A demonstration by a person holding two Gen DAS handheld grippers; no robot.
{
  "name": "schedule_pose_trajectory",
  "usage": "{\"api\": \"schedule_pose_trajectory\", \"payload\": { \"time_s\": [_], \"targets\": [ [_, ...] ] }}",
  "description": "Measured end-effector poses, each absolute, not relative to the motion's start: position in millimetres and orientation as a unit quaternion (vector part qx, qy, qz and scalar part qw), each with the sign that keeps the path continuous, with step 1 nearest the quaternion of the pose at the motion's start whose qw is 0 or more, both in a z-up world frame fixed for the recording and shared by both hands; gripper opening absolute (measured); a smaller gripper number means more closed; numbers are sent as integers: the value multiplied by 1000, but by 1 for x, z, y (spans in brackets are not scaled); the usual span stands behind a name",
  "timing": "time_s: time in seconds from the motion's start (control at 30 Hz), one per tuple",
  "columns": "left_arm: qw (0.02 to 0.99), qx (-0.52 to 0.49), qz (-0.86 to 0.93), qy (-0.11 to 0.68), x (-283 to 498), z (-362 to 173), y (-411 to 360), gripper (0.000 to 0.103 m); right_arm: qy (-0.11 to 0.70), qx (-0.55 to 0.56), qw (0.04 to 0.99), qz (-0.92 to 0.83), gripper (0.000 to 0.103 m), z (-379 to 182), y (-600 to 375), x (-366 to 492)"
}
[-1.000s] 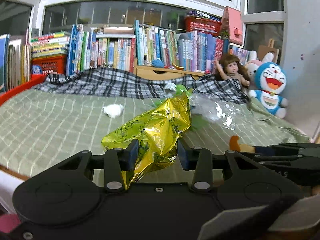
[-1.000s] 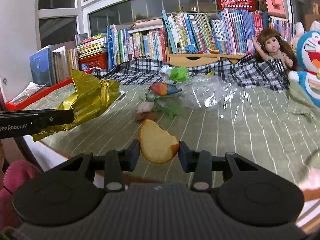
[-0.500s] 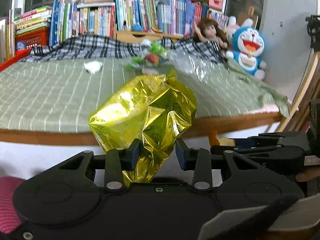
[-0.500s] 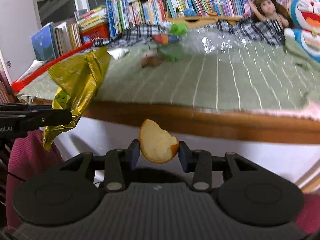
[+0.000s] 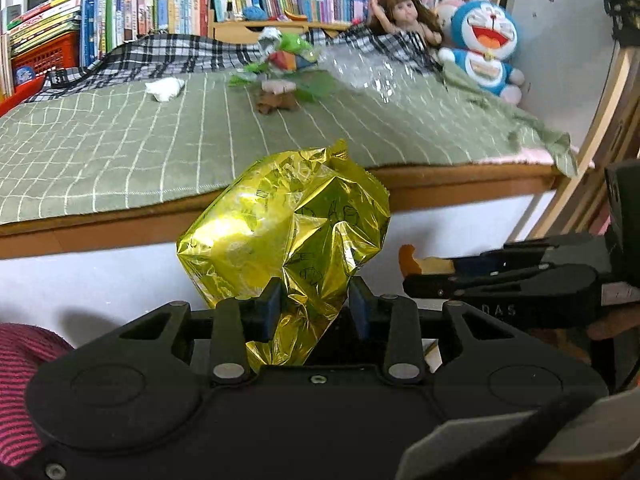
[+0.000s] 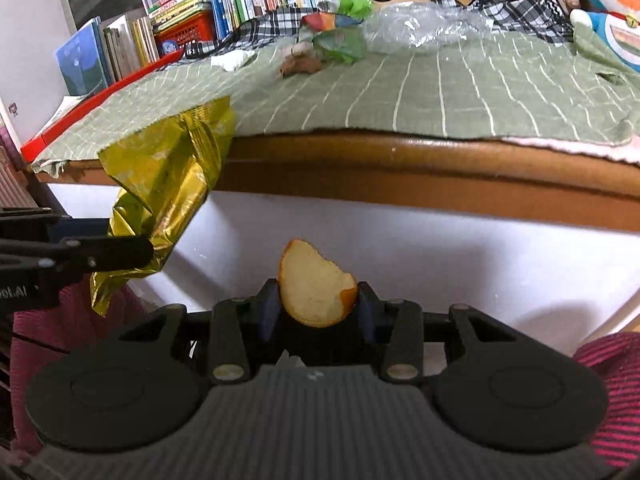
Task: Collect trash
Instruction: 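Carry the gold foil bag and apple slice down to the black trash bag, then open both grippers to drop the foil bag and apple slice into the bag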
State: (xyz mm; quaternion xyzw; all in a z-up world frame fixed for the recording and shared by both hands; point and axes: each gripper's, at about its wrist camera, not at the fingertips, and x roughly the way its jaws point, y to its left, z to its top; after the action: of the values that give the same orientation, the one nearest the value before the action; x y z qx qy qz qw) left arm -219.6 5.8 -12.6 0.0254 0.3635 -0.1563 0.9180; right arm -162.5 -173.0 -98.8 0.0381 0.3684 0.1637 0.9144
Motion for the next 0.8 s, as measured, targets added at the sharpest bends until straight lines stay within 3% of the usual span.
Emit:
{"api": "schedule_pose_trajectory", "payload": {
  "time_s": [0.8],
  "targets": [
    [836,31,-121,535,-151,-130,-14,34,453,22,878,152,46,-155,-163,-142]
  ]
}}
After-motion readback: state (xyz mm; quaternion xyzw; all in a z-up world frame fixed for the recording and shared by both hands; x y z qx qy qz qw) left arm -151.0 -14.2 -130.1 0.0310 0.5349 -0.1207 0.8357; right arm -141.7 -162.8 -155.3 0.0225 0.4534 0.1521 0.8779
